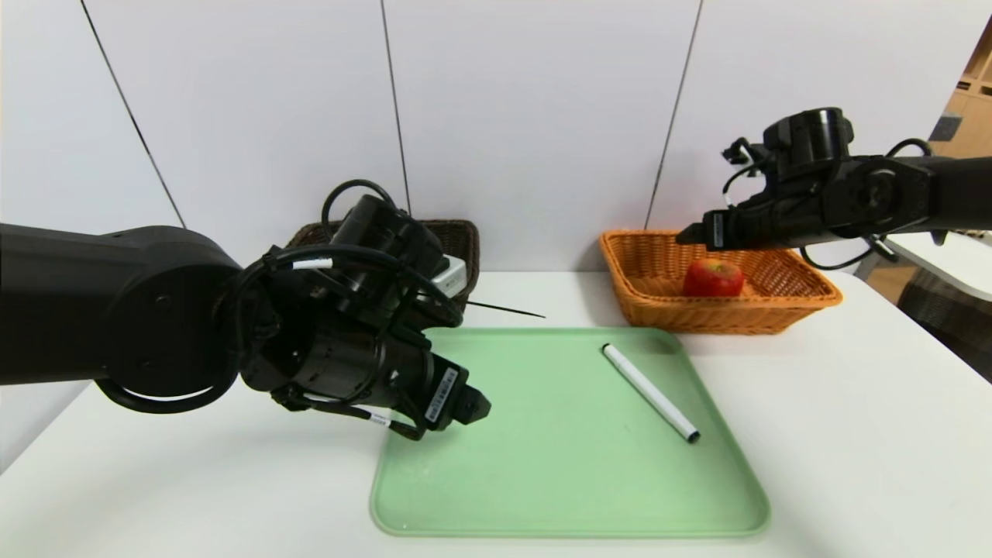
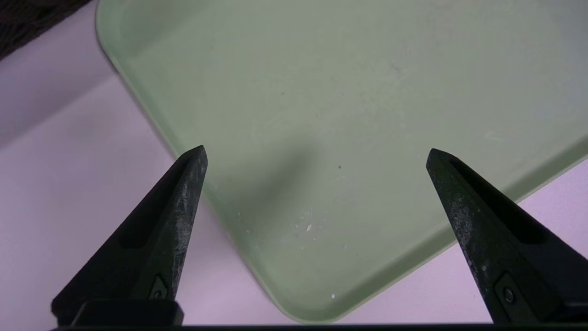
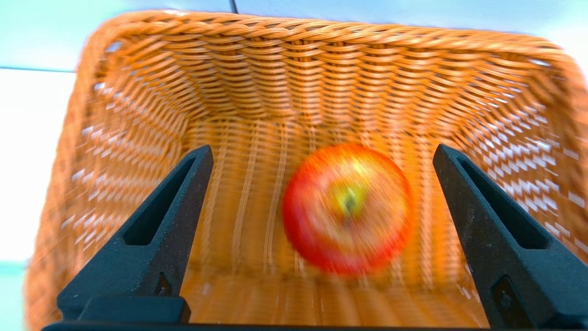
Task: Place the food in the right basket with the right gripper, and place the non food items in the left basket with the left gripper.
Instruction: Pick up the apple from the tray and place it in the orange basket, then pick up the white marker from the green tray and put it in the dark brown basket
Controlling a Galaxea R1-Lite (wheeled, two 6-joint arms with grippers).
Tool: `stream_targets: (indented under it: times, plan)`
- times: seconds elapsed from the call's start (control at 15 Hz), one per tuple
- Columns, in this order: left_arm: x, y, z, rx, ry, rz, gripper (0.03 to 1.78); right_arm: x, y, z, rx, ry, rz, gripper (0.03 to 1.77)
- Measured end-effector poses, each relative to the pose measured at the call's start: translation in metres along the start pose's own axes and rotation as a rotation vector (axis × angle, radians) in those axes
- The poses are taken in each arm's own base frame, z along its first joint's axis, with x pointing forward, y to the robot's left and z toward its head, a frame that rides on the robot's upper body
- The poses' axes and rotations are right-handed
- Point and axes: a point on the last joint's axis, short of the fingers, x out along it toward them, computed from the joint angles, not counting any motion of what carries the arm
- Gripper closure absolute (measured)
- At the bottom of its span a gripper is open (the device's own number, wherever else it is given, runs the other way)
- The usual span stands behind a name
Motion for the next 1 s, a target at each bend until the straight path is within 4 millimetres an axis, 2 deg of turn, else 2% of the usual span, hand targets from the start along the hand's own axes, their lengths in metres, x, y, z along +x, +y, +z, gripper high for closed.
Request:
stream_targets:
  times: [0.33, 0.47, 0.73, 1.0]
  plan:
    - [-0.006, 0.0, 0.003, -0.002, -0.037, -0.006, 0.12, -0.065, -0.001, 0.007, 0.029, 0.002, 0.043, 0.12]
    - [-0.005, -0.006, 0.006, 0.012, -0.065, -0.022, 0.12, -0.095, -0.001, 0.006, 0.039, 0.008, 0.098, 0.11]
    - [0.0, -0.024, 0.009, 0.049, -0.079, -0.061, 0.12, -0.142, -0.001, -0.01, 0.035, 0.02, 0.131, 0.11]
    - [0.014, -0.038, 0.013, 0.075, -0.068, -0.083, 0.12, -0.17, 0.0, -0.038, 0.028, 0.049, 0.141, 0.11]
